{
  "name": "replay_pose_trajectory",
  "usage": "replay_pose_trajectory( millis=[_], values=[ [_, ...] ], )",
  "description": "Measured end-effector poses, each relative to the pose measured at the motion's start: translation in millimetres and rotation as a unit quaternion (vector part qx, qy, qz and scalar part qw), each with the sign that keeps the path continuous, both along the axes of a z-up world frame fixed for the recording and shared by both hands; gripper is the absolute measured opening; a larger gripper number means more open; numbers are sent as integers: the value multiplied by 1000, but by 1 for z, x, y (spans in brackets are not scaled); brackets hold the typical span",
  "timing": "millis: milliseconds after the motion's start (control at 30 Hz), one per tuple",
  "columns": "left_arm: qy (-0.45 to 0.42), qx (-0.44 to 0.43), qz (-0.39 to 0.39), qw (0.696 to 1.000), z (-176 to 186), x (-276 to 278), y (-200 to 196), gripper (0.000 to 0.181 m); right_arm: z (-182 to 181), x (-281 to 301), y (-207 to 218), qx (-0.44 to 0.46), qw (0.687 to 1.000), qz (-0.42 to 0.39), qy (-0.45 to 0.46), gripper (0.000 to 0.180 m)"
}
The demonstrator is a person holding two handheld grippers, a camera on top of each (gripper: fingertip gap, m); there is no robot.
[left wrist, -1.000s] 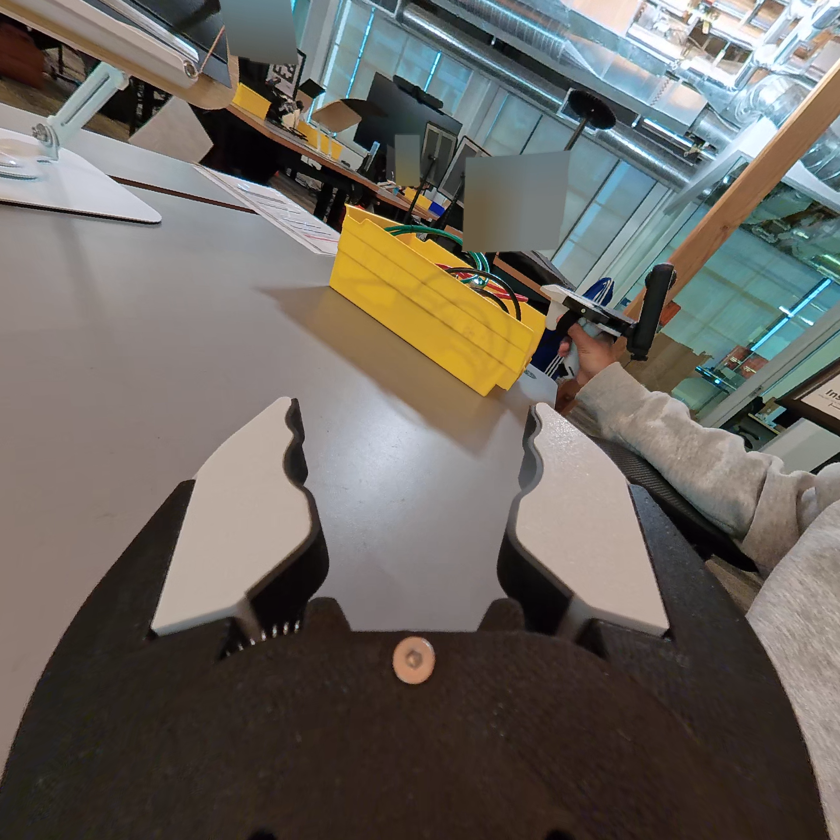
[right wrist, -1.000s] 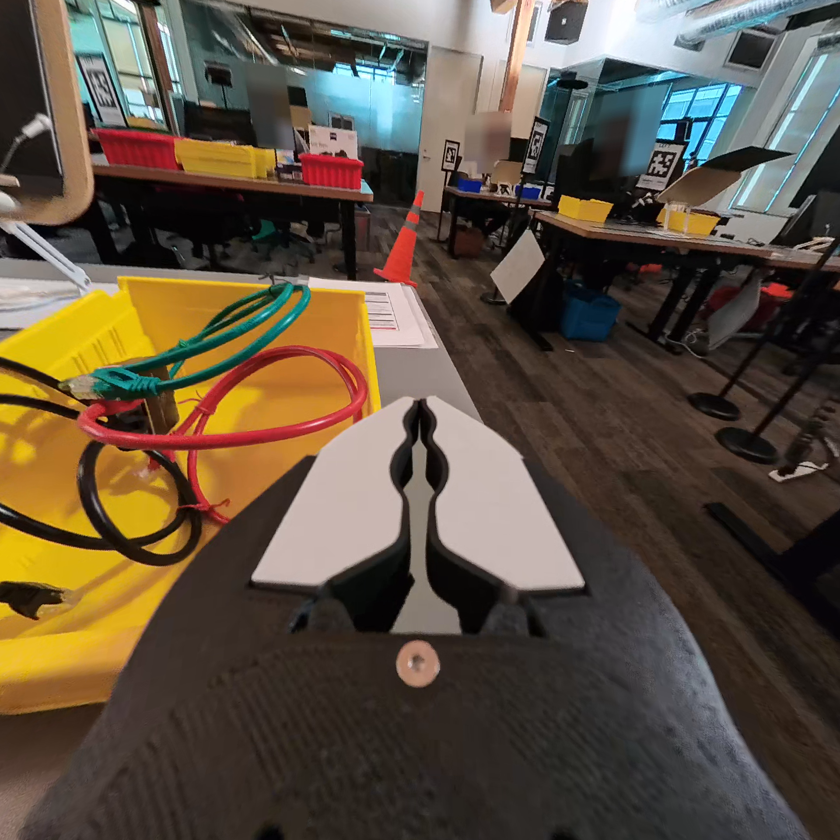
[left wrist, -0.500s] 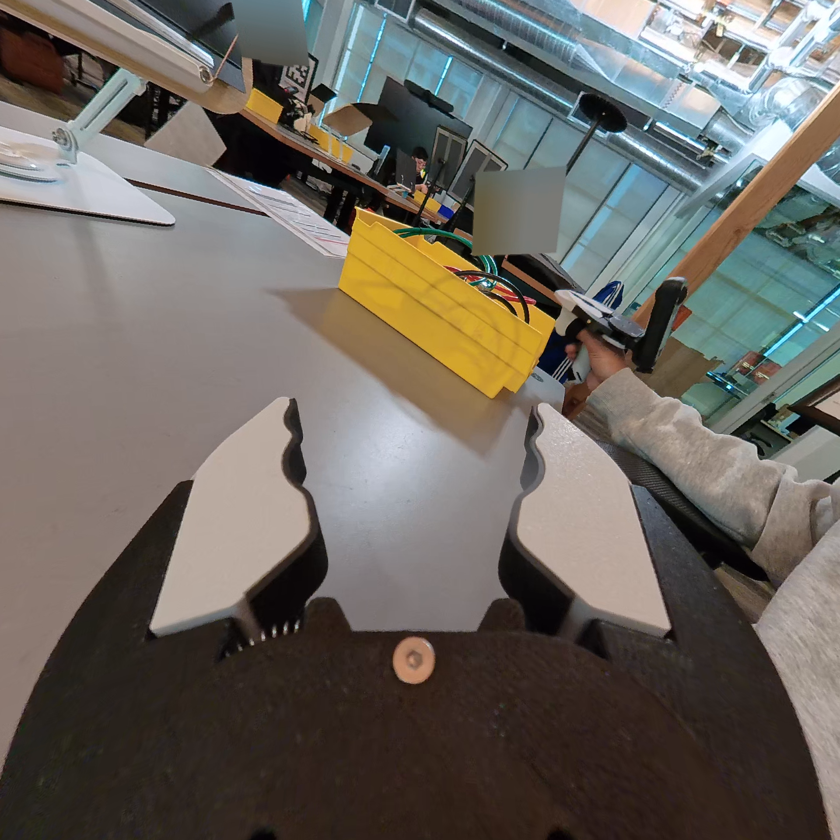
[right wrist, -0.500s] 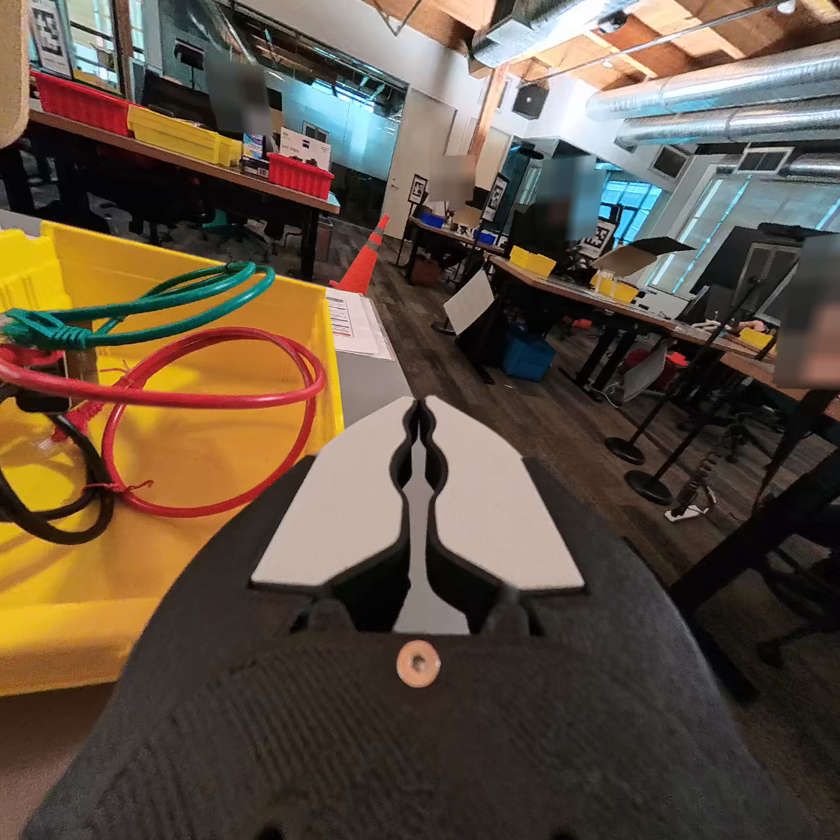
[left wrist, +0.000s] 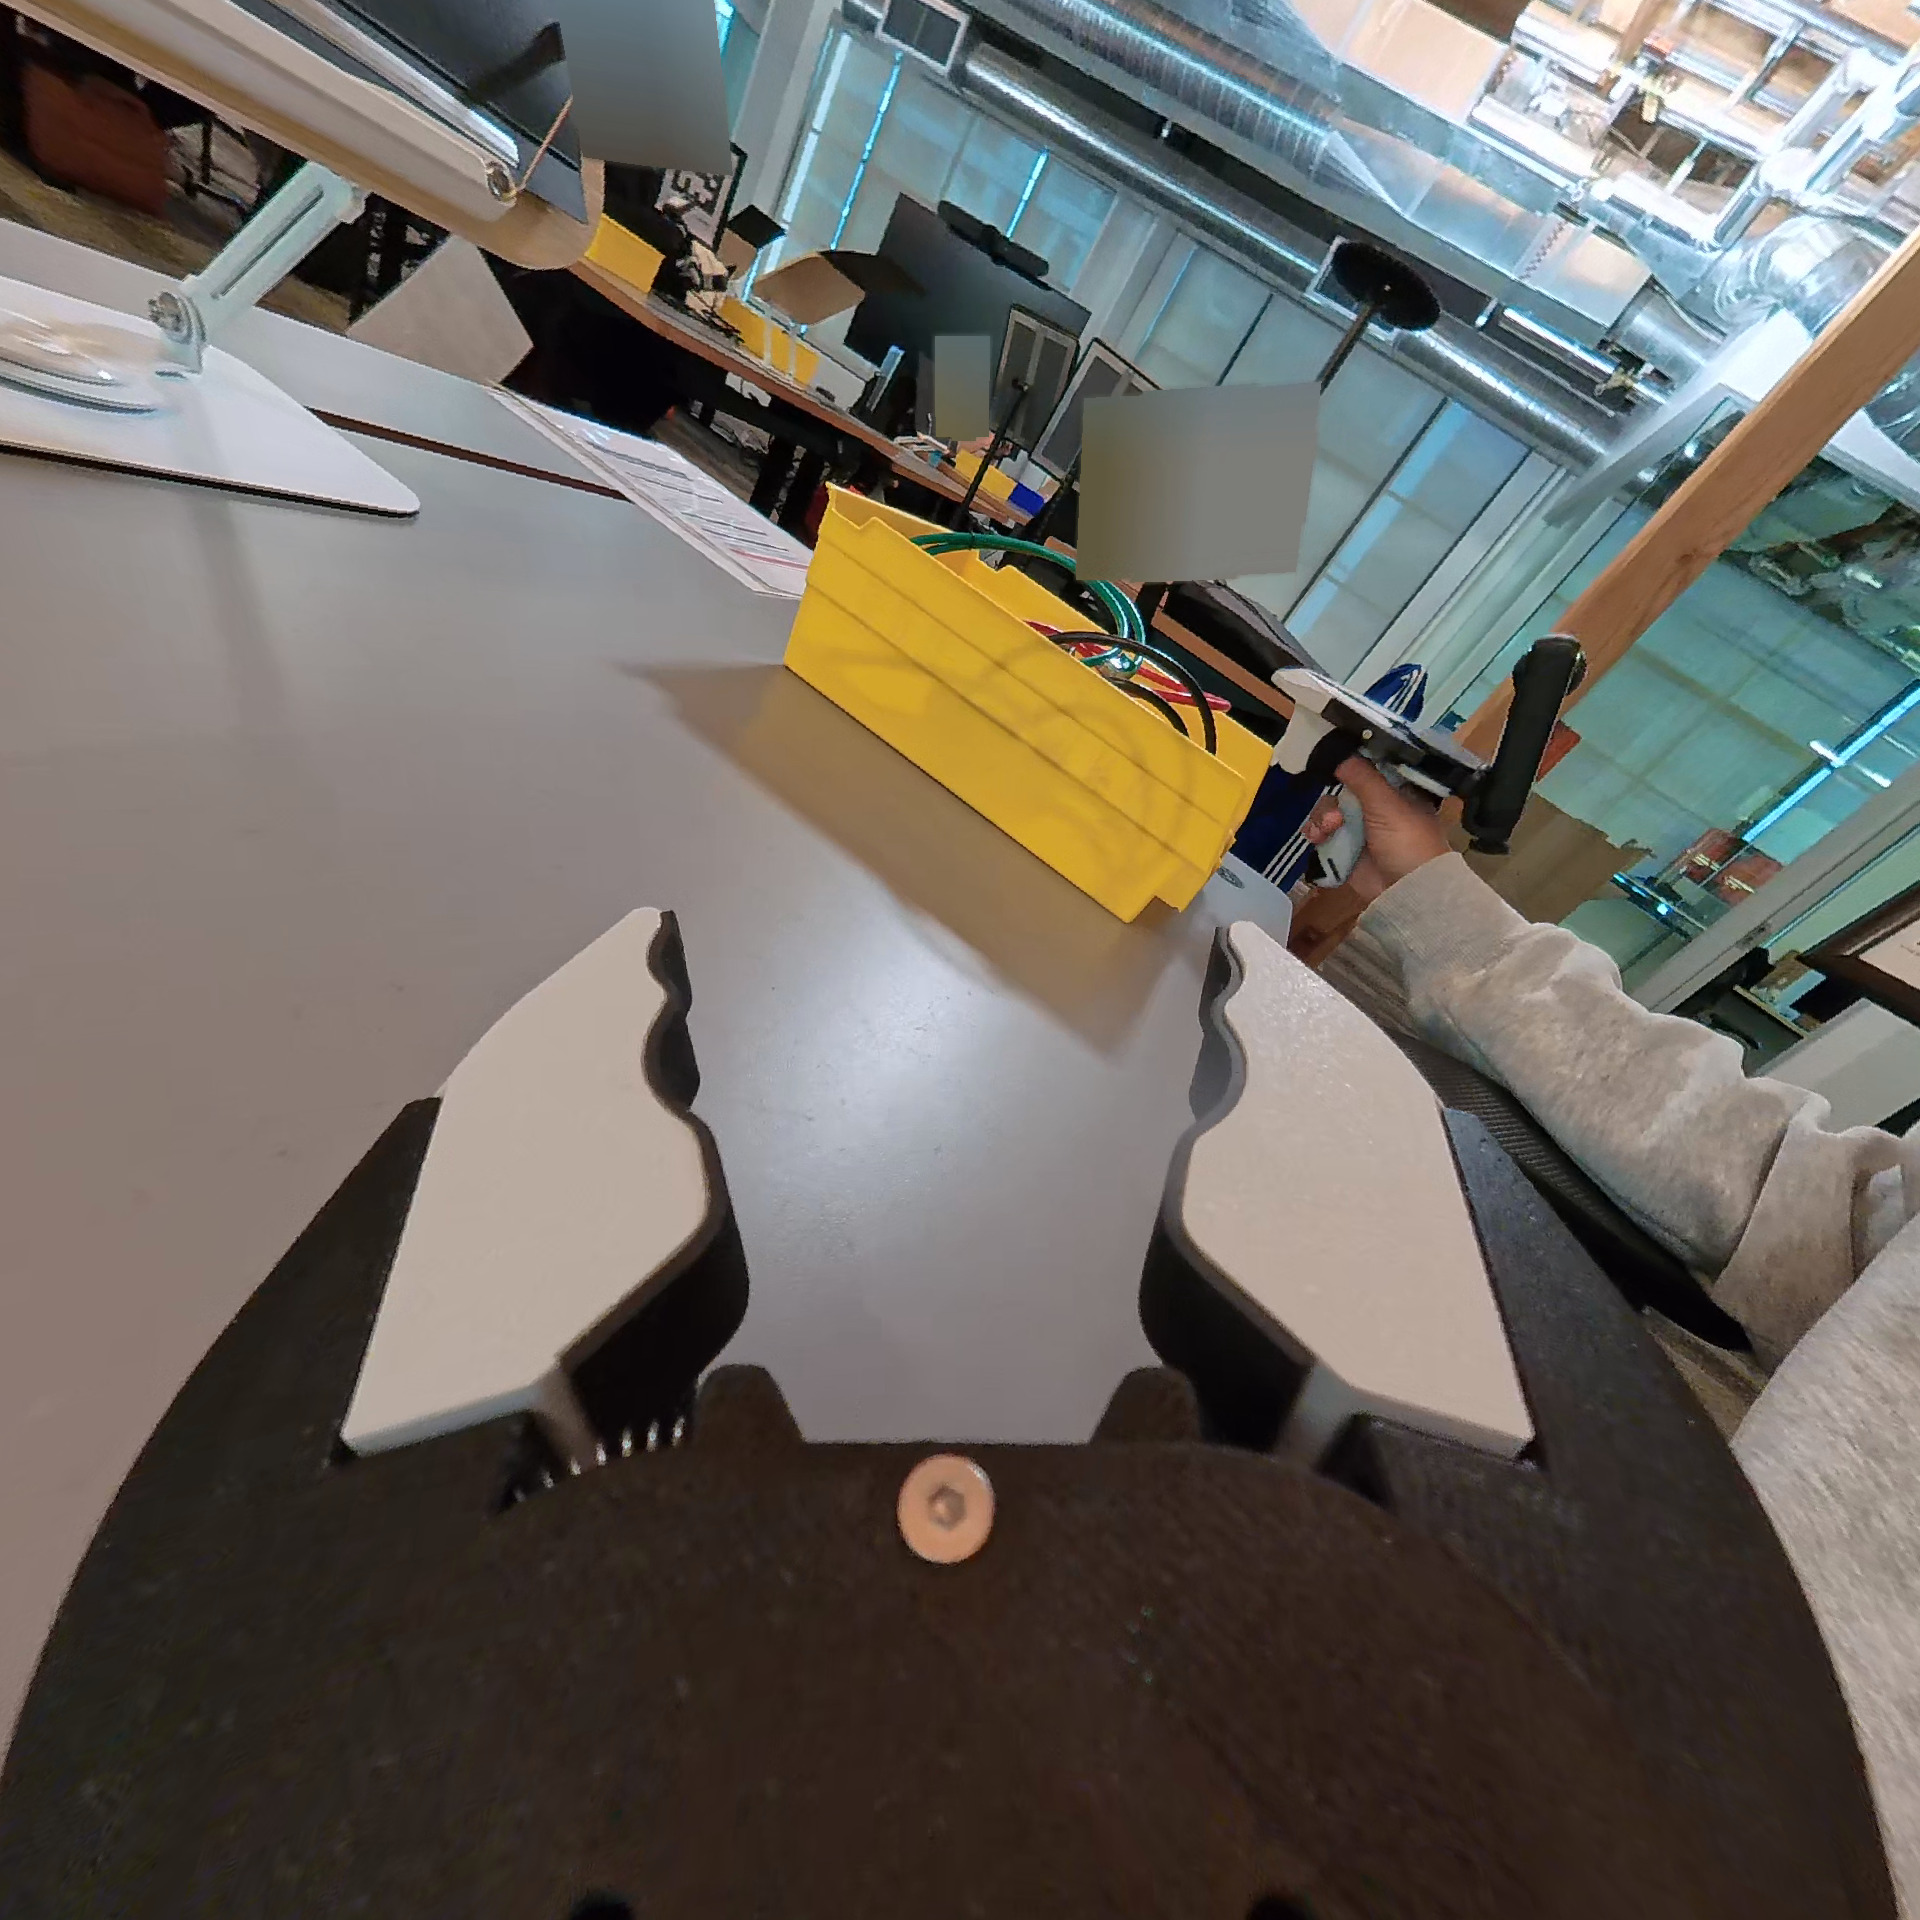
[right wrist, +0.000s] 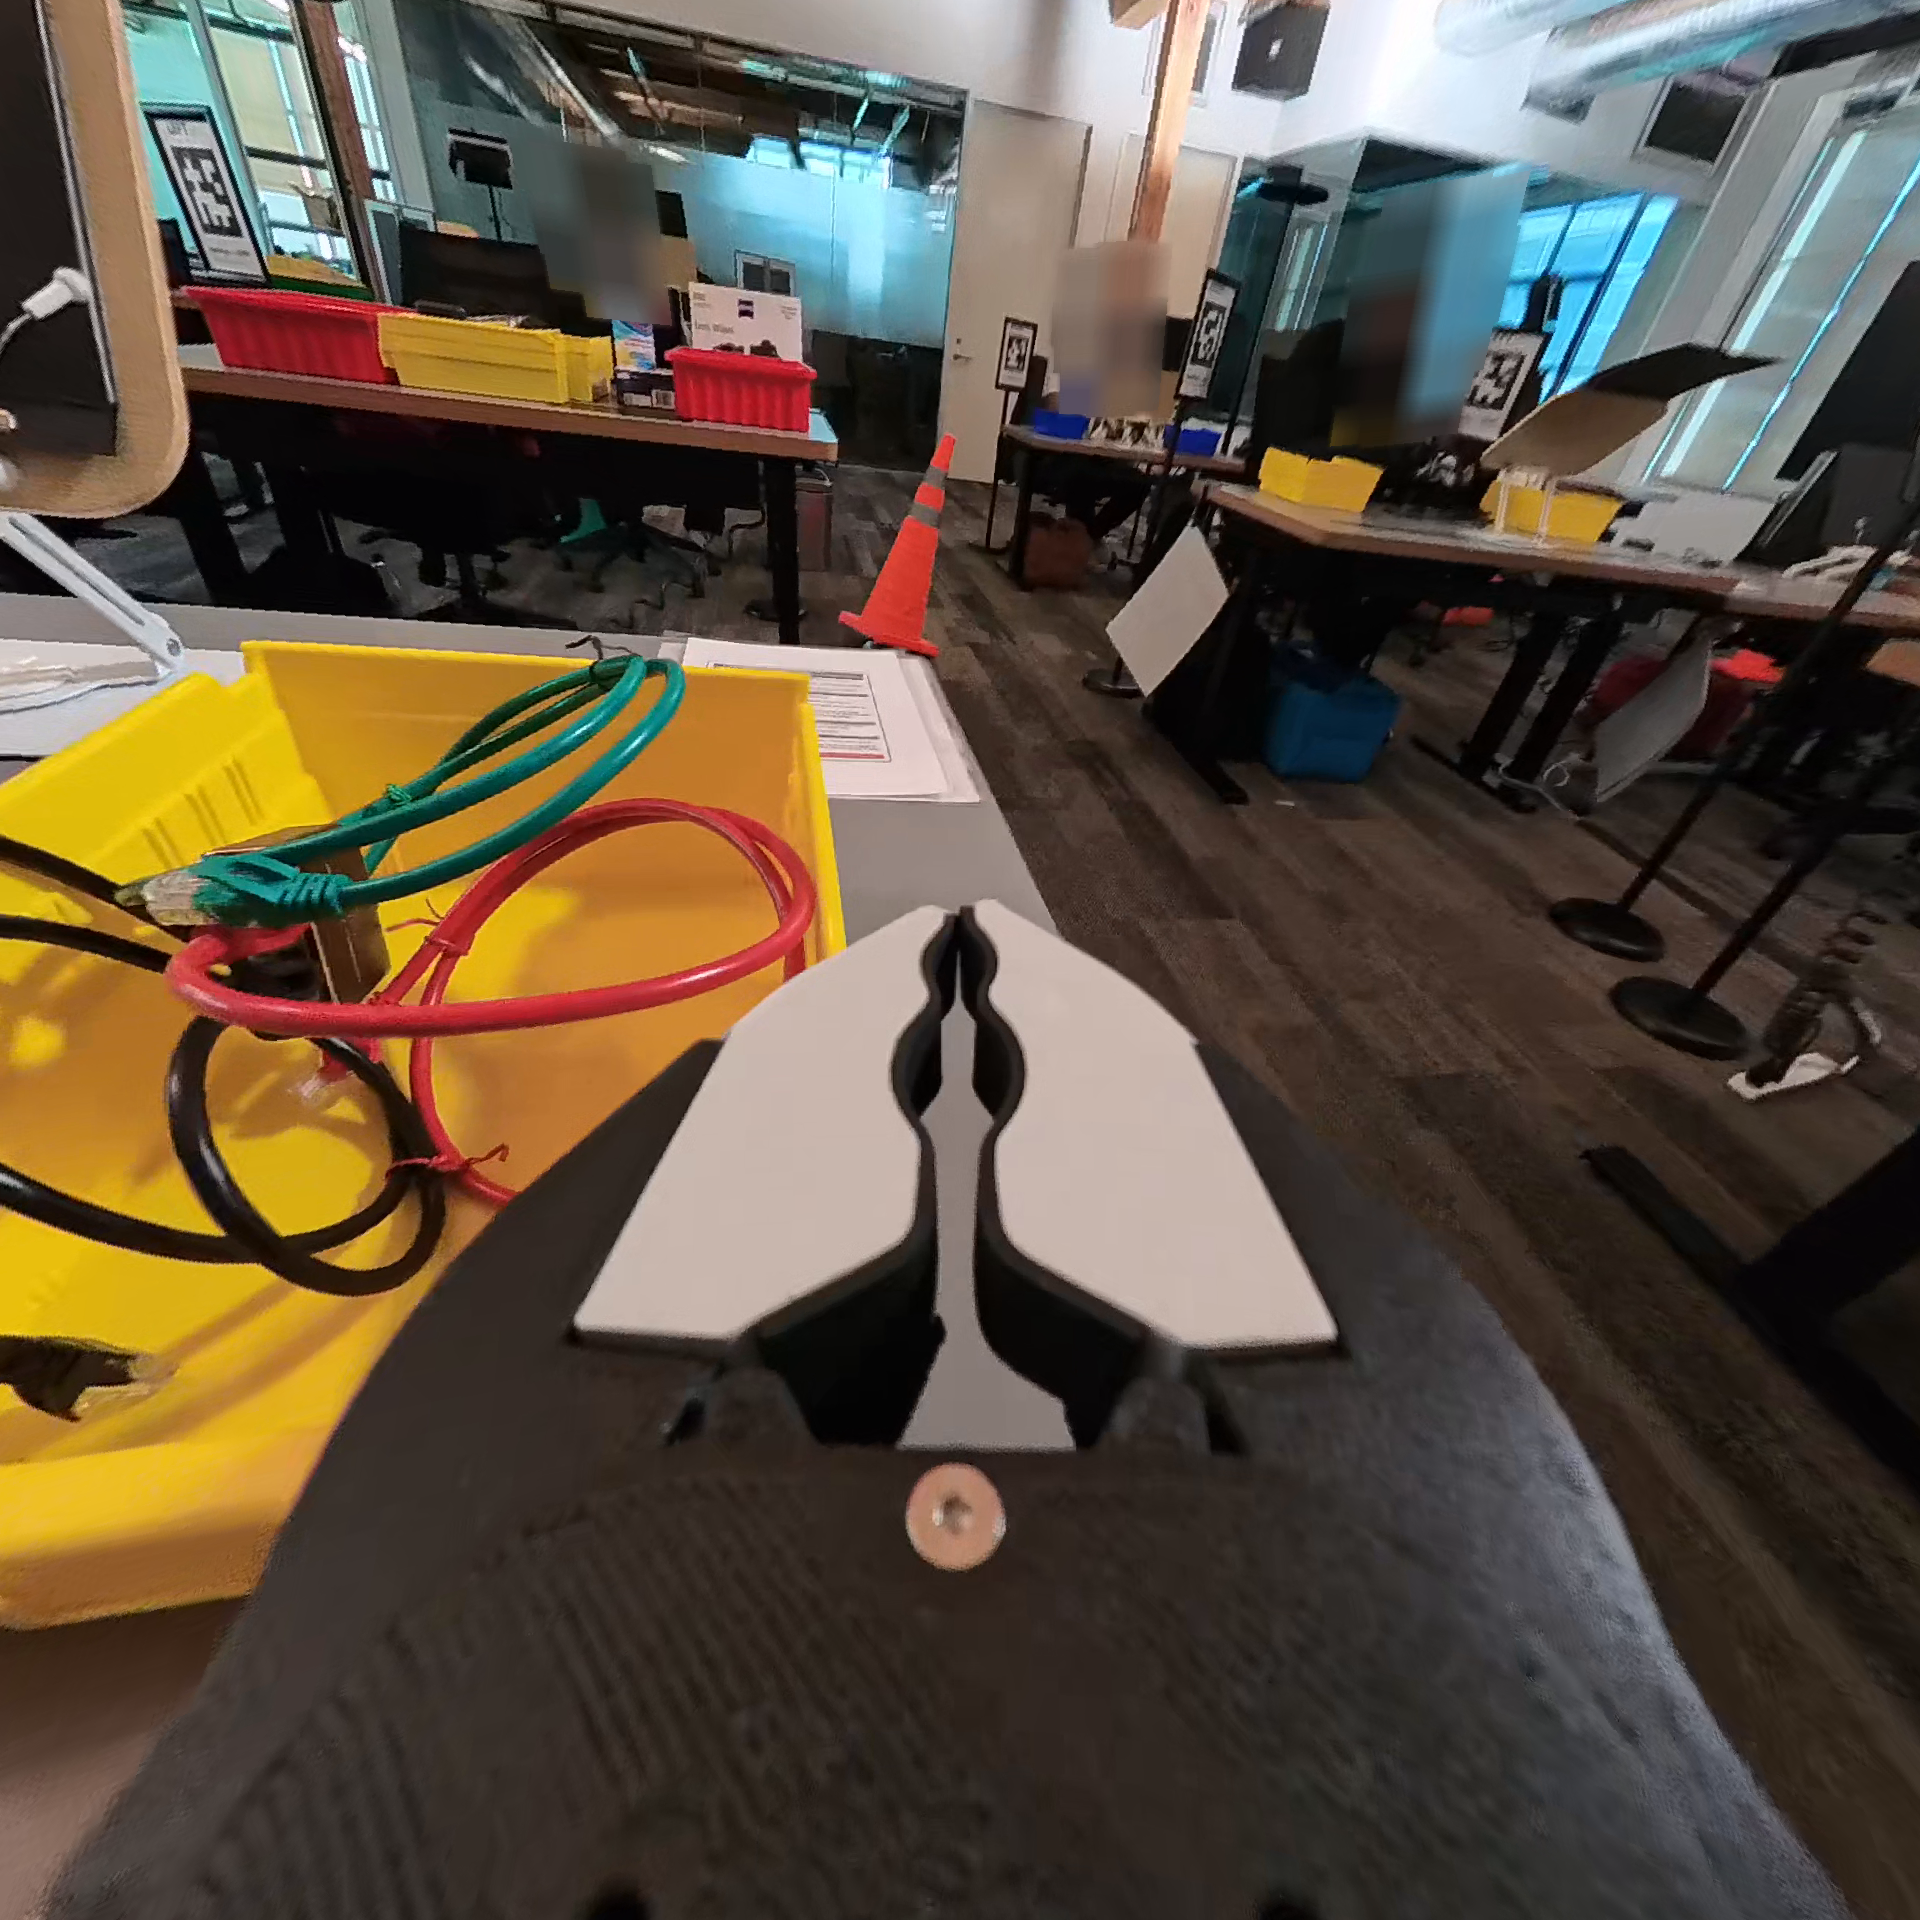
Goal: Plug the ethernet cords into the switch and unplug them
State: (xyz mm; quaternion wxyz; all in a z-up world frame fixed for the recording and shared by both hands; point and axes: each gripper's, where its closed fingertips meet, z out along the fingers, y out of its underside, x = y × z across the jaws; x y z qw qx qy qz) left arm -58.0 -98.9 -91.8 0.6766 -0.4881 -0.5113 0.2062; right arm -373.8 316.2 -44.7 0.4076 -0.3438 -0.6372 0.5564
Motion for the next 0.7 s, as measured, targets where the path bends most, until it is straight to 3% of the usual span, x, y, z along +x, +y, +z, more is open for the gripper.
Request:
replay_pose_trajectory(
  millis=[133, 300, 467, 700],
  values=[
    [-1, 0, 1, 1000, 0, 0, 0, 94, 13, 9, -13, 68, 991, 29, 113, 0],
    [0, 0, 3, 1000, 0, 0, -1, 94, 13, 11, -18, 57, 993, 29, 102, 0],
    [-39, -10, -22, 999, -10, 2, 6, 85, -6, 7, -15, -14, 998, 59, -18, 74],
    [-44, -27, -37, 998, -12, 3, 13, 81, -28, 3, -28, 5, 995, 78, -69, 123]
  ],
)
